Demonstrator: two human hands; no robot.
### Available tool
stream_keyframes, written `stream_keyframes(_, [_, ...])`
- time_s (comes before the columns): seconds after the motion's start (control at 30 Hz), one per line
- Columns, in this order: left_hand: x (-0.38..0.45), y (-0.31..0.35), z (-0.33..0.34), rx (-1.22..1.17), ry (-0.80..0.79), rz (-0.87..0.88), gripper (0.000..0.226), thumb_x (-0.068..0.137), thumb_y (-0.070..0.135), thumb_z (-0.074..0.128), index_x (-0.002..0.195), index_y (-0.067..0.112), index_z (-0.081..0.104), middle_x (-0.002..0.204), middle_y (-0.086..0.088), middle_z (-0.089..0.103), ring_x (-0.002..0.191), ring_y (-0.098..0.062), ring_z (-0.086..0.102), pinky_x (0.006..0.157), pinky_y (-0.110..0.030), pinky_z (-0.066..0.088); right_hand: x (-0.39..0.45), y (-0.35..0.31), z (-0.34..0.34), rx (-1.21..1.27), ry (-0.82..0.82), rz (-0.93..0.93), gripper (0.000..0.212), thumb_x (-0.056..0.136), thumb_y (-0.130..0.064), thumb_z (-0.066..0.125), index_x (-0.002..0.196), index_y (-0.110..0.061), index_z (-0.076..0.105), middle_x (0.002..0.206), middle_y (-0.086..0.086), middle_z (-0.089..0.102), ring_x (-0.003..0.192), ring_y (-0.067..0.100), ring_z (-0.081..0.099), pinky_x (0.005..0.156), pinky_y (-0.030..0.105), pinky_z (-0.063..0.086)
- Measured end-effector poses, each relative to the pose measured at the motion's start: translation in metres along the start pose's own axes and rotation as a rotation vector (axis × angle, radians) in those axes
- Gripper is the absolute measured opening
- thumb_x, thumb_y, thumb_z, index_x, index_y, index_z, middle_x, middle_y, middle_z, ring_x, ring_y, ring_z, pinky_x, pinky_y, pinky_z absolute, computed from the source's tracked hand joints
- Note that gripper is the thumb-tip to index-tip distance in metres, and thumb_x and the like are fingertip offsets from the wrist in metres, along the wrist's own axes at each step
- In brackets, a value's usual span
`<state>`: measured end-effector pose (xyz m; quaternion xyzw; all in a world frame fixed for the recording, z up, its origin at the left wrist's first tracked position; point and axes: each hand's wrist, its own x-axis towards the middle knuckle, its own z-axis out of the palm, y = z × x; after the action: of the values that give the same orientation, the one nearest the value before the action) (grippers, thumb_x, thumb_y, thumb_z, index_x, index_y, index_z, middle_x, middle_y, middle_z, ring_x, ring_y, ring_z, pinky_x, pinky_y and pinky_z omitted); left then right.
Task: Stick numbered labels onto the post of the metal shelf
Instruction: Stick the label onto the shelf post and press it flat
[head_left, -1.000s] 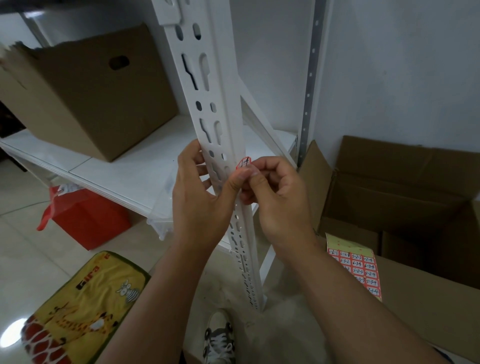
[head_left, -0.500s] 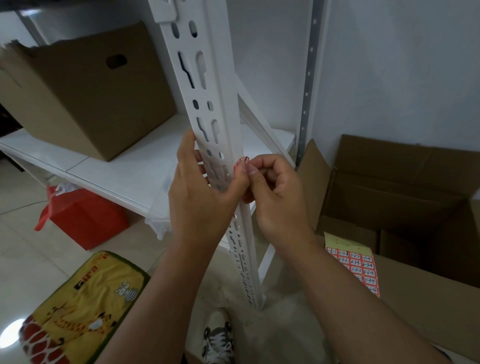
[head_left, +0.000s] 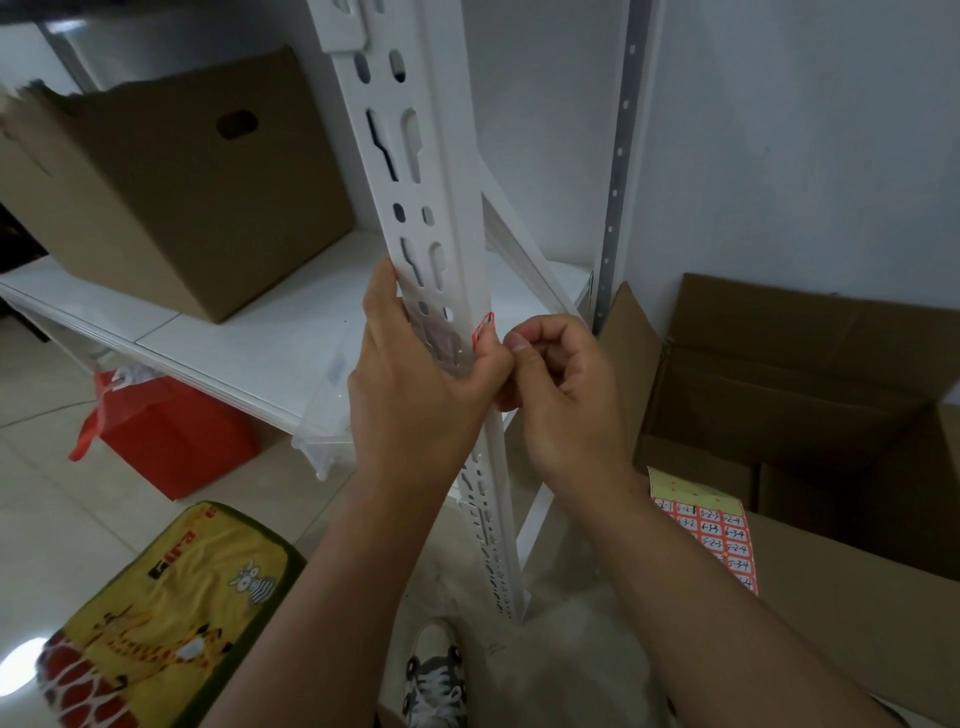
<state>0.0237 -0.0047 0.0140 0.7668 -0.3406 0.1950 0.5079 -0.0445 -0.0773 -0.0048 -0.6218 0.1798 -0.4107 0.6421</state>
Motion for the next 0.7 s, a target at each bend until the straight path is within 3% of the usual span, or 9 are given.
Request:
stream_keyframes(0.23, [0.0018,-0.0011,-0.0018,0.048,-0.013,0.019,0.079,0.077,0.049,0.065,0.14,0.015,0.03,0.107,0.01,0.053,0.087,-0.01,0.063,0.066,-0.011,0.048,-0.0009,-0.0002,-0.0041,-0.027,-0.005,0.02,0.007,0.097,-0.01,0.052,0.094,-0.008,0.059,0.079,0.011,0.065,0.06,0.007,0.06,0.058,0.016,0.05])
stream_keyframes(0.4, [0.0012,-0.0011,-0.0021,0.064,-0.032,0.027,0.076,0.082,0.047,0.065,0.14,0.015,0.028,0.109,0.011,0.049,0.086,-0.005,0.058,0.061,-0.005,0.042,-0.0006,0.001,-0.0043,-0.031,-0.006,0.047,0.009,0.097,-0.013,0.052,0.094,-0.01,0.059,0.08,0.01,0.065,0.061,0.007,0.061,0.059,0.016,0.051])
stream_keyframes(0.7, [0.0042,-0.0052,0.0022,0.086,-0.021,0.043,0.072,0.081,0.052,0.059,0.134,0.012,0.031,0.106,-0.001,0.06,0.081,-0.014,0.064,0.063,-0.006,0.043,-0.0004,0.0078,-0.0031,-0.072,-0.02,0.047,0.013,0.098,-0.018,0.05,0.094,-0.01,0.06,0.081,0.011,0.066,0.068,0.015,0.063,0.064,0.024,0.055])
